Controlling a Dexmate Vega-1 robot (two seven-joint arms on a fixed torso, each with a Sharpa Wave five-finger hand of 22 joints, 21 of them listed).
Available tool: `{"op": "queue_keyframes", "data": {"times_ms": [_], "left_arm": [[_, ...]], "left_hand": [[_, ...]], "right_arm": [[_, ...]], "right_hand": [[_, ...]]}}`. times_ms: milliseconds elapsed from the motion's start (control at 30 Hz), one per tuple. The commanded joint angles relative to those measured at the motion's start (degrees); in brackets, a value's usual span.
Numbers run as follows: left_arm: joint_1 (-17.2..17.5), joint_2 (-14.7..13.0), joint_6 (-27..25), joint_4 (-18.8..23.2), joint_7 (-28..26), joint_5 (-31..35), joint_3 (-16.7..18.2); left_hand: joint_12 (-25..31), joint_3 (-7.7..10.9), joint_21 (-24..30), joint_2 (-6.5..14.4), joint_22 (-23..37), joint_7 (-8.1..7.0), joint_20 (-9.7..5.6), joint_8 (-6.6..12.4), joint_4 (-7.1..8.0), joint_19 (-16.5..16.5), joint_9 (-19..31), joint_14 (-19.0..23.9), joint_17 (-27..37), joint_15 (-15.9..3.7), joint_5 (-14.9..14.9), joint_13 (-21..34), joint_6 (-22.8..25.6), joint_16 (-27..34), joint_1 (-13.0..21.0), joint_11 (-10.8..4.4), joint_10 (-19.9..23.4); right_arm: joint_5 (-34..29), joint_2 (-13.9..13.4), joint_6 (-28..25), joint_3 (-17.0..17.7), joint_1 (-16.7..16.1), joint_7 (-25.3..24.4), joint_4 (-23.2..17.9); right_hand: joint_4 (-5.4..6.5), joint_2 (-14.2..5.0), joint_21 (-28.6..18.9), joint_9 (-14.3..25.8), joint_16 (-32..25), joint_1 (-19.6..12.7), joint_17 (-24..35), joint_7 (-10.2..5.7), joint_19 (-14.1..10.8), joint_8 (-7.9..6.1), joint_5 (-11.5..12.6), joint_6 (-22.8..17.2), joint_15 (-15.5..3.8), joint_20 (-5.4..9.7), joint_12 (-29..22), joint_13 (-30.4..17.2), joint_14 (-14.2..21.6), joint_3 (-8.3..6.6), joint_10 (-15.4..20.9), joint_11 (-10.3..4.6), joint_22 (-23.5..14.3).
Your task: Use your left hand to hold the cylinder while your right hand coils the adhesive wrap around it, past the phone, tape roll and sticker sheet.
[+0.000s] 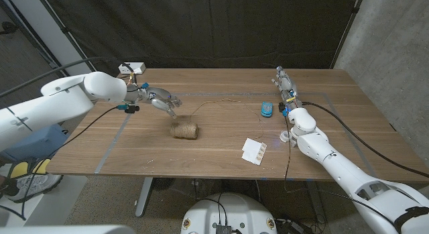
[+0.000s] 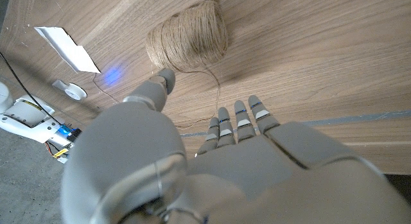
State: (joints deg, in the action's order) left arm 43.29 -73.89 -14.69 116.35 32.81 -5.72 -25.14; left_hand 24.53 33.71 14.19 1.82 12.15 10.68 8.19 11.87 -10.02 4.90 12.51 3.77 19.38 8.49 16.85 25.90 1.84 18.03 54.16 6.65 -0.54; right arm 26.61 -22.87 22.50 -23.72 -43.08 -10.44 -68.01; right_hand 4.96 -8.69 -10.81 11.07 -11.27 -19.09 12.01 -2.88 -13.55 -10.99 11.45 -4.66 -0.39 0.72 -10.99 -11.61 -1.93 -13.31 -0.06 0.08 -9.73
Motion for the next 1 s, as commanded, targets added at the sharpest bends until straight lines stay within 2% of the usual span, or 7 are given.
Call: {"op": "queue_keyframes", "data": {"times_ms": [33,300,533,733,1000], "left_arm": [[-1.1,1.2,0.5,0.5,1.4,3.5,-1.3],[-1.3,1.8,0.5,1.5,1.9,6.1,-2.2],[-0.4,1.1,-0.5,3.5,2.3,6.7,-1.9],[1.5,-0.8,-1.8,5.4,1.7,5.7,-0.3],[5.8,-4.9,-3.9,8.3,-1.3,3.2,2.8]], "left_hand": [[0.5,-0.59,-0.1,-0.2,0.2,0.52,0.47,0.01,0.05,-0.5,0.3,-0.5,0.8,0.35,-0.7,0.8,-1.0,0.5,1.0,0.61,-0.9],[0.9,-1.09,-0.2,-0.4,0.3,0.77,0.67,0.05,0.18,-0.8,0.5,-0.9,1.4,0.67,-1.3,1.4,-1.4,0.8,1.3,0.87,-1.4],[1.4,-1.53,-0.2,-0.5,0.4,1.01,0.83,0.10,0.32,-1.0,0.7,-1.1,2.0,0.76,-1.9,2.0,-1.6,1.1,1.4,1.11,-1.7],[1.8,-1.84,-0.2,-0.4,0.5,1.09,0.94,0.06,0.41,-1.1,0.8,-1.5,2.5,1.04,-2.3,2.6,-2.1,1.3,1.7,1.25,-2.0],[2.4,-2.24,-0.3,-0.1,0.7,1.23,1.22,0.08,0.54,-1.4,1.1,-1.9,3.4,1.28,-2.8,3.6,-2.7,1.8,2.1,1.70,-2.7]], "right_arm": [[-0.2,0.3,0.5,0.3,-0.2,-1.1,0.3],[-0.3,0.1,0.7,0.7,-1.0,-2.1,-0.4],[-0.2,0.0,0.7,1.0,-1.8,-2.7,-1.0],[-0.5,-0.2,0.0,1.1,-2.4,-3.6,-1.8],[-0.7,-0.6,-1.0,1.0,-2.7,-4.2,-2.7]], "right_hand": [[-0.02,0.35,0.0,0.1,0.2,0.4,0.1,0.04,0.3,0.27,-0.1,0.4,0.00,-0.20,0.3,-0.1,-0.5,-0.34,-0.5,-0.09,-0.3],[-0.09,0.38,0.0,0.1,0.2,0.5,0.1,0.04,0.5,0.26,-0.1,0.7,0.21,-0.41,0.3,-0.1,-1.1,-0.45,-1.1,0.23,-0.3],[-0.15,0.44,0.0,0.1,0.3,0.6,0.1,0.01,0.8,0.39,-0.1,1.3,0.42,-0.47,0.3,0.0,-1.5,-0.51,-1.6,0.10,-0.3],[-0.15,0.48,0.0,0.1,0.3,0.7,0.2,-0.02,1.0,0.42,-0.1,1.7,0.45,-0.54,0.4,0.0,-1.7,-0.53,-2.0,0.02,-0.3],[-0.26,0.53,0.1,0.1,0.3,0.8,0.2,-0.10,1.4,0.44,-0.2,2.3,0.64,-0.49,0.4,0.0,-2.4,-0.63,-2.8,0.10,-0.3]]}}
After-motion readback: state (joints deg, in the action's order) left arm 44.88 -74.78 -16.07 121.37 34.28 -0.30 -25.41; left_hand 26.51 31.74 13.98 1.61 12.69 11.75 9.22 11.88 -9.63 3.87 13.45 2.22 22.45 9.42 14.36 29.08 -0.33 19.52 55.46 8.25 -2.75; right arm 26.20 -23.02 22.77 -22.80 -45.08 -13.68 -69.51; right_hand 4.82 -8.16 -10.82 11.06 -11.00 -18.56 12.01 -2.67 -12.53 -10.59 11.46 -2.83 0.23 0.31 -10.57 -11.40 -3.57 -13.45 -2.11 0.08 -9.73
